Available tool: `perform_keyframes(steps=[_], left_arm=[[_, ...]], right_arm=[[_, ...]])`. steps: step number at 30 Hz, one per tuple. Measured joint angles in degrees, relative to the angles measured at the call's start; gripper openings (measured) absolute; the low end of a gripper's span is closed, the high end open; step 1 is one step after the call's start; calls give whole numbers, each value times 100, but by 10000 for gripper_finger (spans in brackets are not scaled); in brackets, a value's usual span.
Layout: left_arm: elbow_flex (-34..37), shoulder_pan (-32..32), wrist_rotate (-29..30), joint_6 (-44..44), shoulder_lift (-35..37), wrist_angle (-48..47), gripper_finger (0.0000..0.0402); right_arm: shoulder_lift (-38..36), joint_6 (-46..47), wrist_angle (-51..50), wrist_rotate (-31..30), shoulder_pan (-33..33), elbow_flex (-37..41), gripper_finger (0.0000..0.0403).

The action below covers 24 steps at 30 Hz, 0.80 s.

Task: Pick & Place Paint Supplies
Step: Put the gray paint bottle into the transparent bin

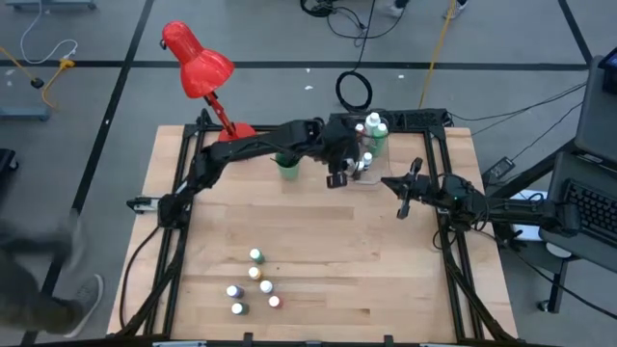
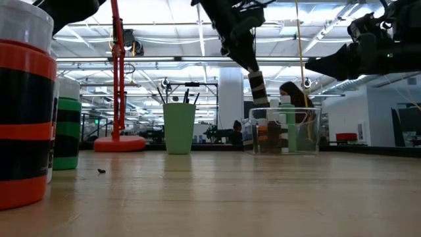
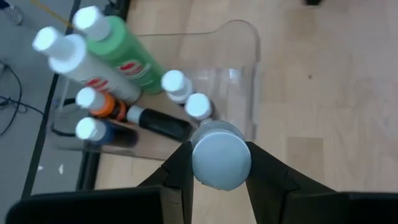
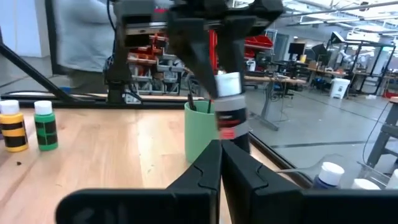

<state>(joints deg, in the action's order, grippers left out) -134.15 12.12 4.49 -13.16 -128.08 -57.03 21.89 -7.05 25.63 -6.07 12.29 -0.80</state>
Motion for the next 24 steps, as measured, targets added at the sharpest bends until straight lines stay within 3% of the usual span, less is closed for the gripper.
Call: perform_keyframes(steps=[24], left_arm=[[2, 139, -195, -128, -951, 142, 100]], right_arm=[[-2, 2, -14, 15, -2, 0, 4]])
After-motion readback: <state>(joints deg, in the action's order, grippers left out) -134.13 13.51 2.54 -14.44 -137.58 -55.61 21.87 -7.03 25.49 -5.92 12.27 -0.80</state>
